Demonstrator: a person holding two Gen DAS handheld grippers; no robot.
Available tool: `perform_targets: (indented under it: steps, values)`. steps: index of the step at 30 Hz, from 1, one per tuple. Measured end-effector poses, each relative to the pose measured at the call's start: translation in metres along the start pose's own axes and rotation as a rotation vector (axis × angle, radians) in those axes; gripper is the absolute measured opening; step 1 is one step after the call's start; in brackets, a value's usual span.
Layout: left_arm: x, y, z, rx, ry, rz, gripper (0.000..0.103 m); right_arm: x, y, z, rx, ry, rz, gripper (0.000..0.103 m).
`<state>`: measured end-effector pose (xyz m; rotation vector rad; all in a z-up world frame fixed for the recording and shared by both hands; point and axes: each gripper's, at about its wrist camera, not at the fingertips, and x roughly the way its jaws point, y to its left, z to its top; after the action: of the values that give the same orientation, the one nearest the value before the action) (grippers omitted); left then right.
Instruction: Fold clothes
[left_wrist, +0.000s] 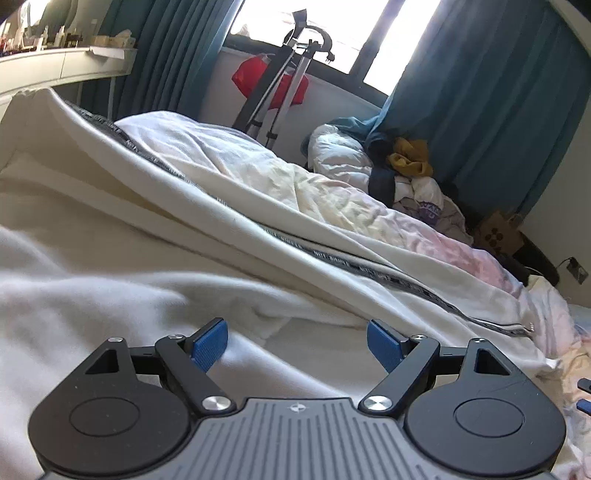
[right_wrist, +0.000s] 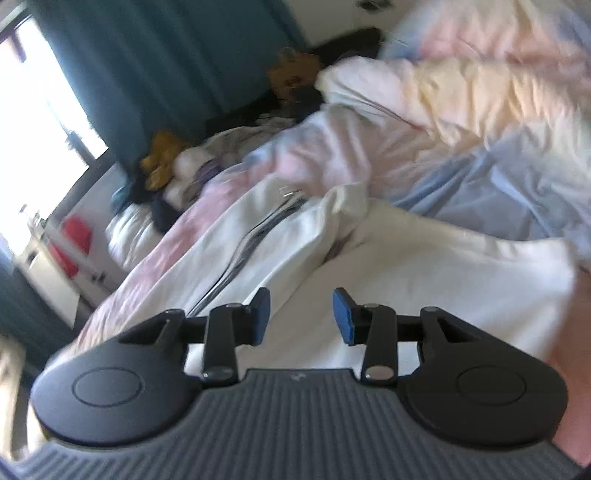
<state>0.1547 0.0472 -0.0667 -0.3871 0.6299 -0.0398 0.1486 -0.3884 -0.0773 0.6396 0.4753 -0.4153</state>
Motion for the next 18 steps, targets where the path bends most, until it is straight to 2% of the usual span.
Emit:
perform_targets:
  steps: [4, 9, 12, 15, 18]
  values:
    - [-0.028, -0.006, -0.01, 0.056, -0.003, 0.015, 0.084, -0.025, 0.013, -0.016, -0.116, 0.018, 0.046, 0.042]
    - [-0.066, -0.005, -0.017, 0.078, -0.001, 0.039, 0.084, -0.057, 0.03, -0.037, -0.261, 0.042, 0.103, 0.041]
    - [-0.094, 0.005, -0.015, 0.044, 0.008, 0.038, 0.084, -0.059, 0.023, -0.034, -0.23, 0.037, 0.117, 0.042]
    - [-0.123, 0.025, -0.008, -0.011, 0.003, 0.052, 0.086, -0.057, 0.009, -0.032, -0.166, 0.047, 0.087, 0.047]
    - [-0.149, 0.057, 0.005, -0.148, 0.006, 0.083, 0.088, -0.056, -0.01, -0.027, -0.061, 0.045, 0.085, 0.05]
